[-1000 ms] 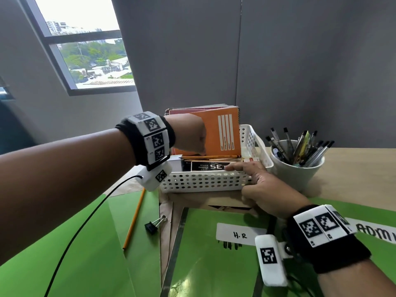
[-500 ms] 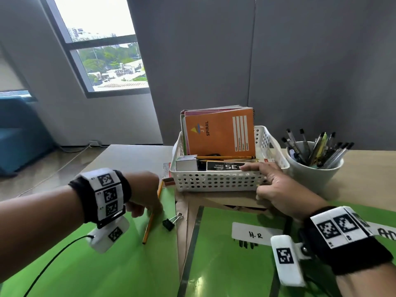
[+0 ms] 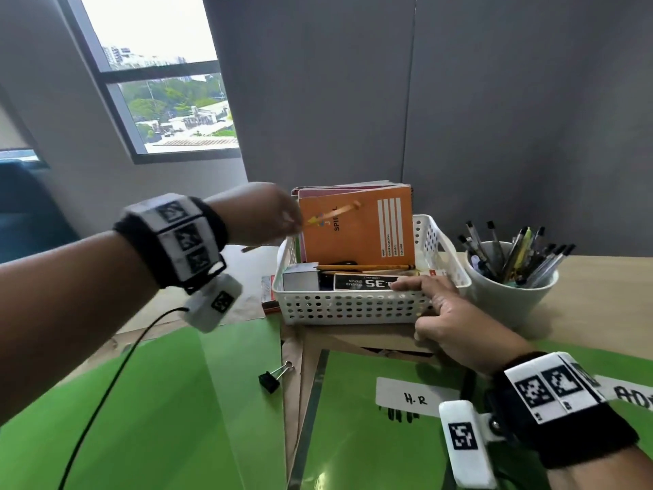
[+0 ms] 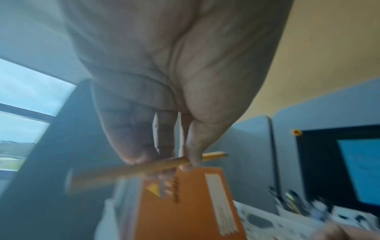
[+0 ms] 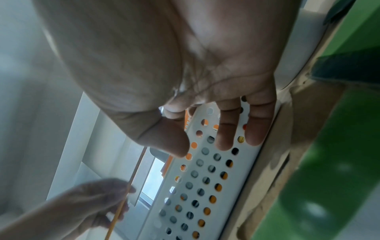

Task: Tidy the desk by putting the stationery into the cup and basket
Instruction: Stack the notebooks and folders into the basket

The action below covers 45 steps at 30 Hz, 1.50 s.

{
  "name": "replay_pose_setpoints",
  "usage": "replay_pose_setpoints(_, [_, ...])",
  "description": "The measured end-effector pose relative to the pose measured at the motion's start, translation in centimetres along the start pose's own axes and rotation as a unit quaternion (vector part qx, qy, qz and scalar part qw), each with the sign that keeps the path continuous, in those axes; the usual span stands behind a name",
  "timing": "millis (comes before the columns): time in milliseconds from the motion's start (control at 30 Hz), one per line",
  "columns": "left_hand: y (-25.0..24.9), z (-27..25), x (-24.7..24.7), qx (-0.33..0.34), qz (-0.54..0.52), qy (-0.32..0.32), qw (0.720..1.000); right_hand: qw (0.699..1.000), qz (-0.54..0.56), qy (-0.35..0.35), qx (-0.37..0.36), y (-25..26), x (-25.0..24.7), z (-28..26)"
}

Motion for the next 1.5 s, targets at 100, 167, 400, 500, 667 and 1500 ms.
replay_pose_setpoints(100, [-4.5,2.0,2.5,0.076,0.062,0.015,0.995,1.0,-0.009,0.0,0.001,0.1,0.0,-0.1])
replay_pose_setpoints(167, [-6.6,3.1,4.1,0.103,0.087,0.035,0.99,1.0,-0.012,0.003,0.003,0.2,-0.1,-0.1])
replay_pose_setpoints(400, [-5.3,6.0,3.5,0.037,0.207,0.002,0.978,1.0,-0.027,0.012,-0.005,-0.2,-0.3,0.0])
replay_pose_setpoints(500, [-0.8,6.4,2.9,-0.037,0.279,0.015,0.959,0.999,-0.034,0.015,-0.012,-0.3,-0.3,0.1])
replay_pose_setpoints(667, [5.6,5.4,6.7,-0.12,0.169,0.231,0.951,0.999,-0.034,0.013,-0.013,-0.5,-0.2,0.1])
replay_pose_setpoints(1500, [-11.0,3.2,2.2,0.058,-0.085,0.14,0.985,0.964,0.047,-0.257,-0.044,1.3,-1.0,-0.7])
Point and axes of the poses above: each hand's wrist, its own z-axis towards the middle knuckle, its own x-axis out of the palm, y = z × x, the point moved 1 cm from there along z, towards the middle knuckle, and after that the axes turned 14 degrees about -x, right-handed, at the moved point
